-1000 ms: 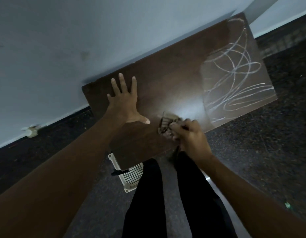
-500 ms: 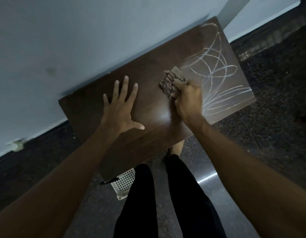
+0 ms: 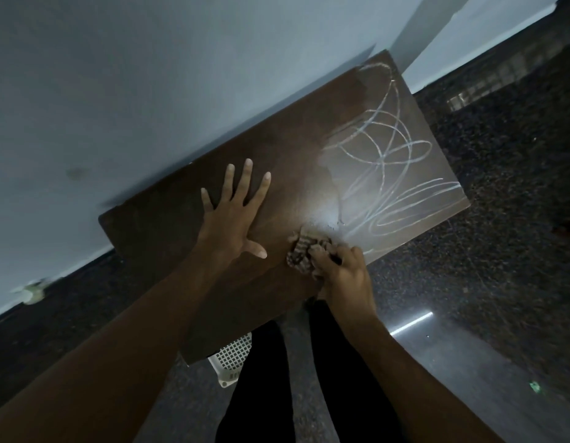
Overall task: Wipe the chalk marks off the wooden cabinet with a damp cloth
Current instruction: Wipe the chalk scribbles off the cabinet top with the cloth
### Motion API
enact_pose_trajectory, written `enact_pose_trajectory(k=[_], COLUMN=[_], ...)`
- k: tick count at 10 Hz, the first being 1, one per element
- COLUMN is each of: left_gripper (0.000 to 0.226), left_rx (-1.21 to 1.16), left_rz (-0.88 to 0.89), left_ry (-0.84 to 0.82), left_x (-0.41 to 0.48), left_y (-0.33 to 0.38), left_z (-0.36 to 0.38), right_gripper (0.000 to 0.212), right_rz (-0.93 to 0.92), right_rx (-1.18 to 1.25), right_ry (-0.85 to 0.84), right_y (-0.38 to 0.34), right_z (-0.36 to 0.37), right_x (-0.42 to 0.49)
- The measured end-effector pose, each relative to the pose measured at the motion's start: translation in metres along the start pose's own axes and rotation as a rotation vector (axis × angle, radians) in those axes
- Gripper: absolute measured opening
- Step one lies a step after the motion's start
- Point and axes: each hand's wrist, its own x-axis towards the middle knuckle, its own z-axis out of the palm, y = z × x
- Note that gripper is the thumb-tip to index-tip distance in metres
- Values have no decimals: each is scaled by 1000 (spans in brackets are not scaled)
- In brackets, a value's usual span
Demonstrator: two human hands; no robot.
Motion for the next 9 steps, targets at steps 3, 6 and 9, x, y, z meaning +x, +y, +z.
enact_pose_trajectory(k=[3, 6, 9], left_gripper=[156, 156, 158], left_rx=[-17, 2, -17], left_rz=[-57, -87, -82], left_ry=[-32, -62, -68], left_x=[3, 4, 5], left_y=[7, 11, 10], left_z=[-2, -6, -7], right_gripper=[33, 29, 56], right_rz=[62, 85, -30], right_rx=[25, 73, 32], right_ry=[128, 249, 32], right_y=[6, 0, -1], right_z=[-40, -48, -8], right_x=[179, 226, 65])
